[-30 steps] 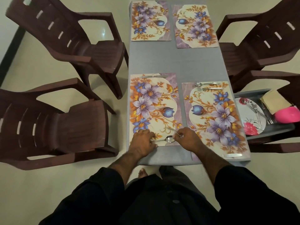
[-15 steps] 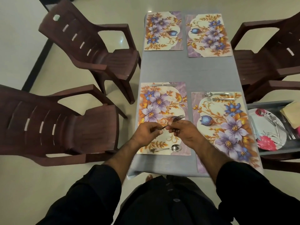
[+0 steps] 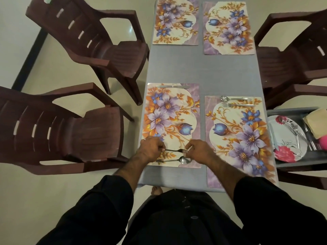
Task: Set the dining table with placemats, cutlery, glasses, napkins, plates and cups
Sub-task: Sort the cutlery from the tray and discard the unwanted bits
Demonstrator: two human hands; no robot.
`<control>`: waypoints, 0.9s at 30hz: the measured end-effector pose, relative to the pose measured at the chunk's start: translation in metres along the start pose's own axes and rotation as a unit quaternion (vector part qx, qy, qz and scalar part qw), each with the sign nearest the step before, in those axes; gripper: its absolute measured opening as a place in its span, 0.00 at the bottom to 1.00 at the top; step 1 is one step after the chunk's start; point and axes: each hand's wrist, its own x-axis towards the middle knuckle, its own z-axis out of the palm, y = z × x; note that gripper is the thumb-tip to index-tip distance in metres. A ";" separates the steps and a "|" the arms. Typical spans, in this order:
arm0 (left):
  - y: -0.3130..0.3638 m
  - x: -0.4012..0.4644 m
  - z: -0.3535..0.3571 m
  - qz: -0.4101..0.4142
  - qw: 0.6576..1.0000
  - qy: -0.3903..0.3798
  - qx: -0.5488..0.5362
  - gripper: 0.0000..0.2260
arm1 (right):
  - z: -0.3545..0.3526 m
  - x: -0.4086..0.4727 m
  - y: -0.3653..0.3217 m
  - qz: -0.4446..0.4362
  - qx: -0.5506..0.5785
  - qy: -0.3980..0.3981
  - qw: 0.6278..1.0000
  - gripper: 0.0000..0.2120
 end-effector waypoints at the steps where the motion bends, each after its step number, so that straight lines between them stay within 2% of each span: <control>1: 0.000 0.000 0.003 -0.006 1.000 -0.012 0.003 0.06 | 0.002 -0.001 0.003 0.006 -0.018 -0.001 1.000 0.17; 4: -0.005 -0.001 0.011 -0.013 1.000 -0.025 0.010 0.05 | 0.009 -0.004 0.009 -0.003 -0.029 -0.004 1.000 0.21; 12: -0.005 -0.003 0.003 0.009 0.999 -0.045 0.011 0.07 | 0.018 -0.012 0.010 -0.027 -0.035 0.006 0.999 0.16; 18: -0.001 -0.011 0.000 0.043 0.997 -0.046 0.039 0.07 | 0.022 -0.019 0.012 -0.015 -0.029 -0.005 0.999 0.16; 24: -0.003 -0.020 0.001 0.053 0.998 -0.030 0.016 0.06 | 0.025 -0.019 0.014 -0.011 -0.033 0.001 0.999 0.17; 27: -0.002 -0.022 -0.001 0.053 0.998 -0.035 0.011 0.07 | 0.025 -0.018 0.015 -0.013 -0.024 0.014 1.000 0.11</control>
